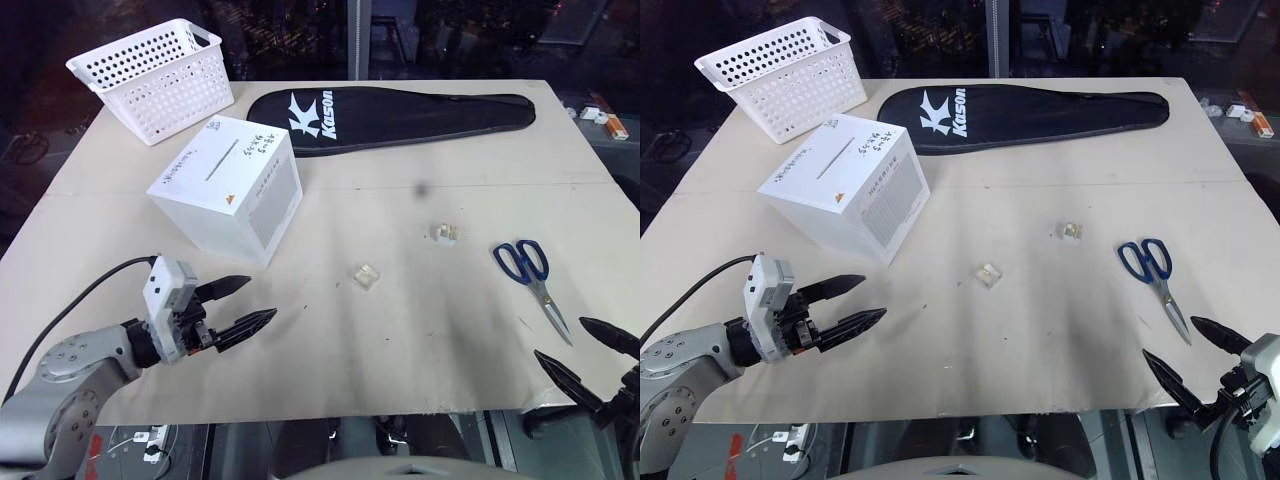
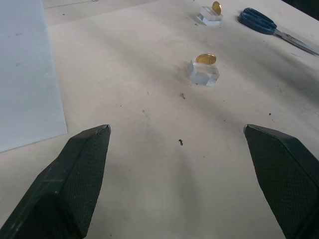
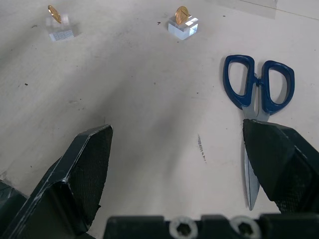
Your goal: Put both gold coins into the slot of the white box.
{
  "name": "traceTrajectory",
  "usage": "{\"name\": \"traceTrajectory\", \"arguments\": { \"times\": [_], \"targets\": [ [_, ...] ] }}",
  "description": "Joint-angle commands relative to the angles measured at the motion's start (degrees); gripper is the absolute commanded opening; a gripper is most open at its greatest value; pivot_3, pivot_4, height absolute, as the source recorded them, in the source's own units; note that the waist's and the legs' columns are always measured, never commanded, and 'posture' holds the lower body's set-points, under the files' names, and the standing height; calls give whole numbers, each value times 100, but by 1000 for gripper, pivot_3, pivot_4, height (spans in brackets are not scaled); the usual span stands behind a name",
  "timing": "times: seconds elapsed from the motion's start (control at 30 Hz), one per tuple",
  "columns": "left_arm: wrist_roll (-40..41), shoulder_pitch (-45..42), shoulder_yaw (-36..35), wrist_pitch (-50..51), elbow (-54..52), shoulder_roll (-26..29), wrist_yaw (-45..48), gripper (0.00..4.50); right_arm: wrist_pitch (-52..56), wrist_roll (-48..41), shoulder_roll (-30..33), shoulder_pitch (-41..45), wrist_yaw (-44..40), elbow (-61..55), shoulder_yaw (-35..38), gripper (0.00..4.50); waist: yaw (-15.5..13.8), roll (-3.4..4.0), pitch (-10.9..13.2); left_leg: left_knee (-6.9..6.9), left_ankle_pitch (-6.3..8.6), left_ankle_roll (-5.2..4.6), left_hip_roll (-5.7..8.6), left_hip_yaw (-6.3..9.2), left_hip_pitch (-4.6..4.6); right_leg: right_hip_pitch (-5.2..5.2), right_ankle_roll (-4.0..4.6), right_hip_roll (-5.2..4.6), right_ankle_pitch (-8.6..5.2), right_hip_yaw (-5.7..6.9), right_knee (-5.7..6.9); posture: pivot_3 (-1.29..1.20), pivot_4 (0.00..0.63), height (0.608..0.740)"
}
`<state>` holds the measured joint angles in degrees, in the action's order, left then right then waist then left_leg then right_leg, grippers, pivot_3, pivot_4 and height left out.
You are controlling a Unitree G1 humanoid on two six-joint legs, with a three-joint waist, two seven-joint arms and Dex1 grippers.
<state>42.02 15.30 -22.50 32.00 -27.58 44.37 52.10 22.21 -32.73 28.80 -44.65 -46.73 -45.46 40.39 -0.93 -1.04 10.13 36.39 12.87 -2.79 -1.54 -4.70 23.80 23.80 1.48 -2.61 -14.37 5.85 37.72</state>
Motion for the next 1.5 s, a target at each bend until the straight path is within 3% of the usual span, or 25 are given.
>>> {"name": "traceTrajectory", "arguments": {
  "times": [0.03, 0.1, 0.2, 0.37, 0.5, 0.53, 0.63, 0.83, 0.87, 1.03, 1.13, 1.5],
  "targets": [
    [199, -264, 83, -43, -383, 80, 119, 4352, 359, 61, -41, 673, 784, -434, -595, 4500, 0, 0, 0, 0, 0, 0, 0, 0, 0, 0, 0, 0, 0, 0, 0, 0, 150, 738],
    [323, -531, 320, -99, -641, 113, 306, 4352, 1240, 276, 44, 1938, 1890, -817, -1601, 4500, 74, -43, -9, 0, 0, 1, -4, -2, -7, -4, 0, 3, 1, 0, 1, 0, 150, 738],
    [302, -757, 537, -126, -709, 80, 369, 4352, 2144, 320, -27, 3246, 2624, -775, -2505, 4500, 90, 2, 9, 19, -1, 0, -10, 0, -6, 7, -1, -24, 2, 37, 0, 0, 150, 738],
    [271, -1078, 767, -111, -768, 59, 291, 4352, 3087, 496, -194, 4709, 3391, -346, -3368, 4500, -28, -8, -1, 19, -29, -5, 12, 7, 6, 19, -30, -27, 21, 43, 22, 0, 150, 738],
    [111, -1243, 954, -217, -718, 76, 366, 4352, 3806, 663, -651, 5537, 4059, 329, -3534, 4500, -1, -10, -3, 18, -32, 1, 16, 0, 4, 15, -29, -26, 21, 35, 17, 0, 150, 738],
    [122, -1284, 972, -193, -698, 55, 330, 4352, 3868, 730, -693, 5638, 4124, 419, -3575, 4500, 1, -12, -2, 17, -32, 1, 18, -3, 4, 15, -30, -28, 21, 32, 18, 0, 150, 738],
    [102, -1429, 1072, -169, -699, 12, 255, 4500, 4028, 1045, -641, 5991, 4296, 757, -3840, 3654, 6, -11, -2, 18, -32, 1, 20, -4, 5, 14, -31, -30, 21, 33, 17, 0, 150, 738],
    [87, -1418, 1102, -227, -664, -57, 212, 4500, 4414, 1241, -790, 6201, 4456, 979, -3833, 3654, 13, -10, -2, 18, -32, 0, 17, -3, -2, 15, -32, -26, 22, 35, 28, 0, 150, 738],
    [70, -1381, 1104, -254, -666, -75, 218, 4500, 4446, 1280, -778, 6221, 4446, 985, -3859, 3140, 15, -10, -2, 18, -32, 0, 17, -3, -2, 15, -32, -26, 22, 35, 28, 0, 150, 738],
    [4, -1209, 1136, -345, -760, -156, 203, 4500, 4542, 1390, -909, 6331, 4471, 1062, -3860, 3140, 15, -11, -2, 21, -32, -1, 17, -8, -2, 14, -33, -26, 23, 31, 27, 0, 150, 738],
    [8, -1174, 1156, -350, -822, -193, 152, 4500, 4556, 1458, -973, 6394, 4464, 1108, -3906, 1913, 15, -10, -3, 22, -32, -1, 17, -6, -2, 14, -33, -26, 23, 33, 30, 0, 150, 738],
    [175, -1413, 1205, -111, -964, -179, -108, 4500, 4591, 1643, -1160, 6464, 4456, 1254, -4014, 1913, 15, -11, -3, 23, -32, -1, 17, -6, -2, 14, -33, -26, 23, 33, 31, 0, 150, 738]
  ]
}}
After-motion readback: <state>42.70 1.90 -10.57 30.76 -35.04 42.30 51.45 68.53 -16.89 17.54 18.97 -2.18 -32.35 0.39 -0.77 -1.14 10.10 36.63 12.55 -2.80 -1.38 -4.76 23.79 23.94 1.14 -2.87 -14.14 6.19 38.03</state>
